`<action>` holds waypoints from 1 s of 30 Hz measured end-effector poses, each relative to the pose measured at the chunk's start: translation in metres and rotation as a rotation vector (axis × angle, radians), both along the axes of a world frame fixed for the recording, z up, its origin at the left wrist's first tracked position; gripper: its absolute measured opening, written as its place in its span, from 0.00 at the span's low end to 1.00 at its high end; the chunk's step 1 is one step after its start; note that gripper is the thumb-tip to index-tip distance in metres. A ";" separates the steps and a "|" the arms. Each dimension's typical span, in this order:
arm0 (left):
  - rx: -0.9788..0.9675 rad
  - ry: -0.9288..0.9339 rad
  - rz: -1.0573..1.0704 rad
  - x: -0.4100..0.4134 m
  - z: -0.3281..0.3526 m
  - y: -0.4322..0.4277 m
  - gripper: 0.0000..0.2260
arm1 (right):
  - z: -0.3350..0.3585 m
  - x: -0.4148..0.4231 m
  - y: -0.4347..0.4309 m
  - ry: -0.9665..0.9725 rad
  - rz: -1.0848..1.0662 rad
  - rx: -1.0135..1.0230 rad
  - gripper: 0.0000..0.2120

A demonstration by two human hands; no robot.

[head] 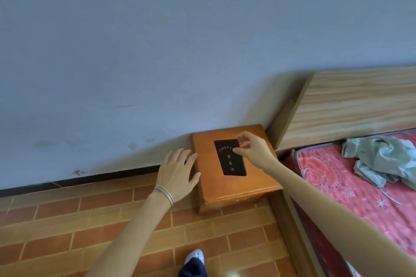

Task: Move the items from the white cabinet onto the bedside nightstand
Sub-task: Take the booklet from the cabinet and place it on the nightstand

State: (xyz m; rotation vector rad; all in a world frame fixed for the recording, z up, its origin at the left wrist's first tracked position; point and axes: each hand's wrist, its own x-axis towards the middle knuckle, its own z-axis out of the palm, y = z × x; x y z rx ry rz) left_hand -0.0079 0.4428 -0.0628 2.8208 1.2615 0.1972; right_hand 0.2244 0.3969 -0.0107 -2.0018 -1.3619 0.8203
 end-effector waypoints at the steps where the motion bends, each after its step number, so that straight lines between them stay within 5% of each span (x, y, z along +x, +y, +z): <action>1: -0.015 0.015 0.001 0.007 -0.010 0.012 0.22 | -0.009 0.005 0.017 0.010 -0.002 -0.005 0.08; 8: -0.180 0.104 0.057 0.052 -0.144 0.089 0.24 | -0.147 0.046 0.117 0.132 -0.103 -0.061 0.11; 19: -0.184 0.105 0.128 0.099 -0.356 0.183 0.27 | -0.387 0.076 0.234 0.202 -0.125 -0.062 0.16; 25: -0.240 0.065 0.132 0.105 -0.375 0.199 0.29 | -0.422 0.082 0.228 -0.234 0.202 0.050 0.24; 30: -0.287 0.090 0.111 0.105 -0.382 0.210 0.29 | -0.441 0.077 0.208 -0.354 0.505 -0.054 0.25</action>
